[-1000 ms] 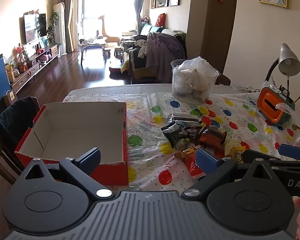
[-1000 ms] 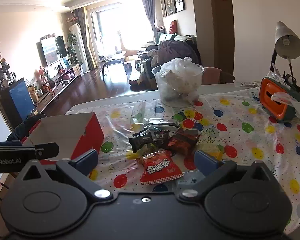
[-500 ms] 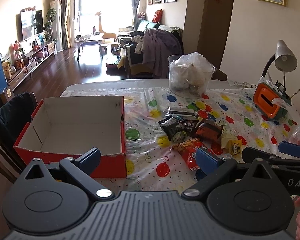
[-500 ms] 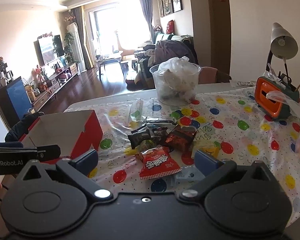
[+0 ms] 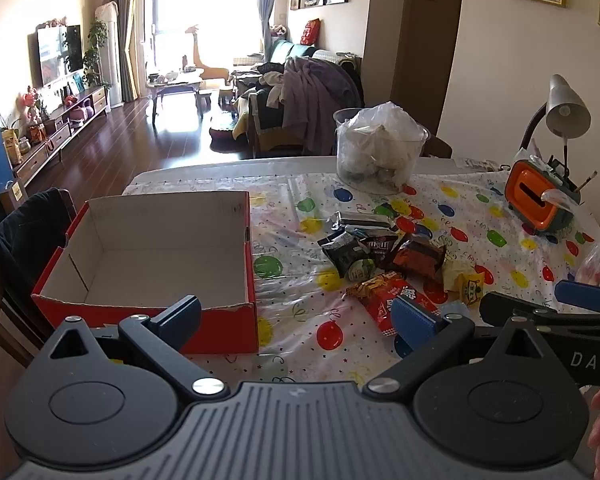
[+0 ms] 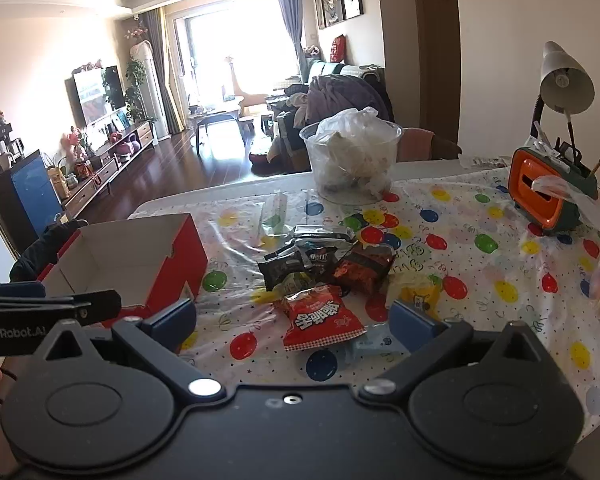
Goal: Organize snacks
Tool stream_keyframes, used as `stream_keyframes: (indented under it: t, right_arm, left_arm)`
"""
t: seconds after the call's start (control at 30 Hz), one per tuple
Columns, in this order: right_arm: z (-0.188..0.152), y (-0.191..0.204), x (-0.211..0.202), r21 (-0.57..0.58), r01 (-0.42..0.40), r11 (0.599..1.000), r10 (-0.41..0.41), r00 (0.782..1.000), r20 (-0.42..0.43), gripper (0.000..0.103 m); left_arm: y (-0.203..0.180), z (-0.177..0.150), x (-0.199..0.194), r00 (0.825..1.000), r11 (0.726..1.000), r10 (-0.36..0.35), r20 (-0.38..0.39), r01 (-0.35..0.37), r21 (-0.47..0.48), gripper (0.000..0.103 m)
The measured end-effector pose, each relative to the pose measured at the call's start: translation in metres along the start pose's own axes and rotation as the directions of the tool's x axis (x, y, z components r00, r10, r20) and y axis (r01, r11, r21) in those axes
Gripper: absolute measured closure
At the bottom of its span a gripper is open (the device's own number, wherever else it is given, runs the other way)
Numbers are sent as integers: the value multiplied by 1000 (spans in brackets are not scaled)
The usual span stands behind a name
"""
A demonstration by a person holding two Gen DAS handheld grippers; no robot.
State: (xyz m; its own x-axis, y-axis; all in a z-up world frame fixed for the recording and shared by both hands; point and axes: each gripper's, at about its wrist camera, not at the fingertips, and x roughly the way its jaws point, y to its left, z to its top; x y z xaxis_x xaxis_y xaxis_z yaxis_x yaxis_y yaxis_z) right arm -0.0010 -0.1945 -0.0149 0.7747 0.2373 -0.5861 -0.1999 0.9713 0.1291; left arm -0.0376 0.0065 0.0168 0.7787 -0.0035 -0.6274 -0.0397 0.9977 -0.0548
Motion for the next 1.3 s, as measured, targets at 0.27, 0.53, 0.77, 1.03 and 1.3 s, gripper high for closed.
stream_keyframes:
  t: [0.27,0.53,0.77,1.03,1.3]
  right_arm:
    - [0,3,0,-3,-3,1000,3,1000,4,0]
    - [-1,5,-3,-11,-10,1000,10,1000,17,0]
    - [2,3,-4,-31,-1,1000,2,1000,31,0]
    - [9,-14,14,-60,8,998,-7,1000,12,0]
    - [13,-59,54,-62,-26,998,21,997,-72,2]
  left_arm:
    - [3,-1,-4,1000,1000,-3,10,3,5,1]
    - [3,1,-6,1000,1000,-1,14,1,7,1]
    - [0,4,-7,1000,1000,0,25,0,11,1]
    - [-19,13,19,1000,1000,6,-8,-6,20,1]
    - [-47,21,65,996,998,-5,-90,10,56,1]
